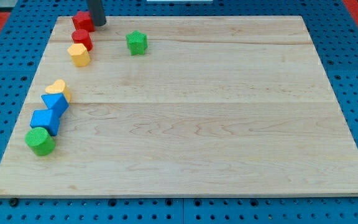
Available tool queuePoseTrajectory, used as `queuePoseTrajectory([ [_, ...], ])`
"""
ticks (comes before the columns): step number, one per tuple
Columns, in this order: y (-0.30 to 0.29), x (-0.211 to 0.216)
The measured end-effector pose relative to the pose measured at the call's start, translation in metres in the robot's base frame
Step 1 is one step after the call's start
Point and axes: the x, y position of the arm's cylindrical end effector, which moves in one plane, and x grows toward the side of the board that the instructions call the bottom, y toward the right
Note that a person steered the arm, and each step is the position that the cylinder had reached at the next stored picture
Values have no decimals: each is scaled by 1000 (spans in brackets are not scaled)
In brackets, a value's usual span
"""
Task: Push the red star to the top left of the board
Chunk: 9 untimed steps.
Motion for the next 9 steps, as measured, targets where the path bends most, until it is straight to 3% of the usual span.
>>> queuePoseTrajectory([
  [3, -17, 16],
  [7, -123, 14],
  [8, -119, -31],
  [9, -112, -32],
])
